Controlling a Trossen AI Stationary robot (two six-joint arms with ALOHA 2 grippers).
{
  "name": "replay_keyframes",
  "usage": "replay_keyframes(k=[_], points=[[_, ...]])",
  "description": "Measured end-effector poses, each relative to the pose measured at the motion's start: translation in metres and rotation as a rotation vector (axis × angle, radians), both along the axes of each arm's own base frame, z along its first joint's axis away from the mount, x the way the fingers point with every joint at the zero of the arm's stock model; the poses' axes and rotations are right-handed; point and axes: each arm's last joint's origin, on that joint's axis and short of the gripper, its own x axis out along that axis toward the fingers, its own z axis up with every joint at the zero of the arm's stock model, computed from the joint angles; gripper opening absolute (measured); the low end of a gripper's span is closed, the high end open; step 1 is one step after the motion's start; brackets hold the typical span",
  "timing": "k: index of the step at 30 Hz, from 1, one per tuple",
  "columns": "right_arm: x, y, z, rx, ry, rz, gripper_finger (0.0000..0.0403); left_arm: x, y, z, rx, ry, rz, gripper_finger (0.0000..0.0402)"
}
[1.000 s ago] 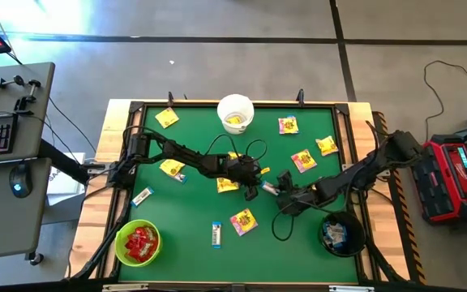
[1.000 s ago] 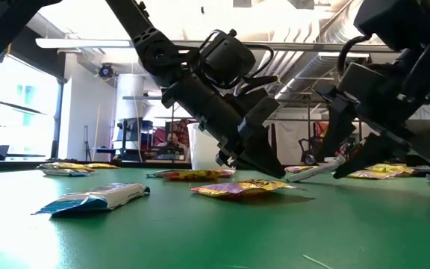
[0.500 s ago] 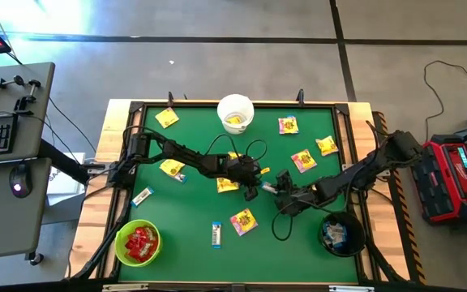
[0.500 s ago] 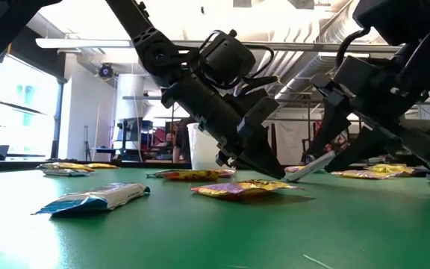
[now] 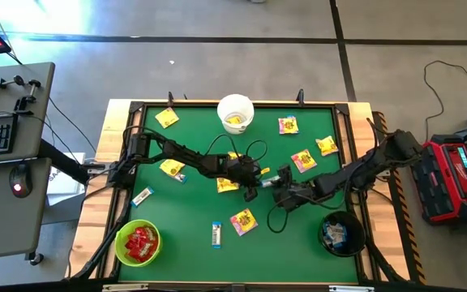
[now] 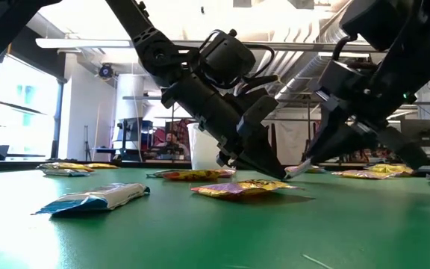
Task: Sort candy by brand, put in halloween buckets
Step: Put the white candy into the black bucket
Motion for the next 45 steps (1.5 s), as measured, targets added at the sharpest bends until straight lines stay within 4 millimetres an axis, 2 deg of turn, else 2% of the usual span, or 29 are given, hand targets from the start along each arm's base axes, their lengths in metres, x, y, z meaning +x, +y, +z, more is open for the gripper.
replay_keyframes(k=[4, 8, 13, 18, 21, 24, 27, 29, 38, 45], points=[[0.0, -0.001, 0.0, -0.017, -0.011, -0.022, 0.0025, 0.0, 0.0, 0.0, 0.003, -0.001, -0.003, 0.0003], [0.0, -0.003, 0.0, -0.001, -0.02, -0.058, 0.0013, 0.0, 0.0, 0.0, 0.003, -0.001, -0.003, 0.0003], [-0.005, -0.01, -0.003, -0.001, 0.012, -0.145, 0.004, 0.0, 0.0, -0.001, 0.004, 0.006, 0.0, 0.0003], [-0.017, -0.028, -0.009, 0.059, 0.046, -0.42, 0.0085, -0.002, 0.0, -0.001, 0.004, 0.023, 0.001, 0.0003], [-0.018, -0.037, -0.012, 0.184, 0.082, -0.496, 0.0081, -0.002, 0.0, -0.001, 0.004, 0.024, 0.001, 0.0003], [-0.015, -0.038, -0.012, 0.231, 0.084, -0.474, 0.0051, -0.002, 0.0, -0.001, 0.01, 0.023, 0.007, 0.0003], [-0.011, -0.036, -0.011, 0.286, 0.083, -0.414, 0.0013, -0.002, 0.001, -0.001, 0.041, 0.025, 0.041, 0.0003], [-0.009, -0.033, -0.01, 0.318, 0.077, -0.385, 0.0005, -0.002, 0.002, -0.001, 0.053, 0.025, 0.056, 0.0003], [-0.007, -0.01, -0.008, 0.444, 0.056, -0.306, 0.0023, -0.002, 0.01, -0.002, 0.067, 0.028, 0.079, 0.0003], [-0.015, 0.017, -0.008, 0.444, 0.067, -0.198, 0.0024, -0.002, 0.011, -0.002, 0.109, 0.031, 0.059, 0.0003]])
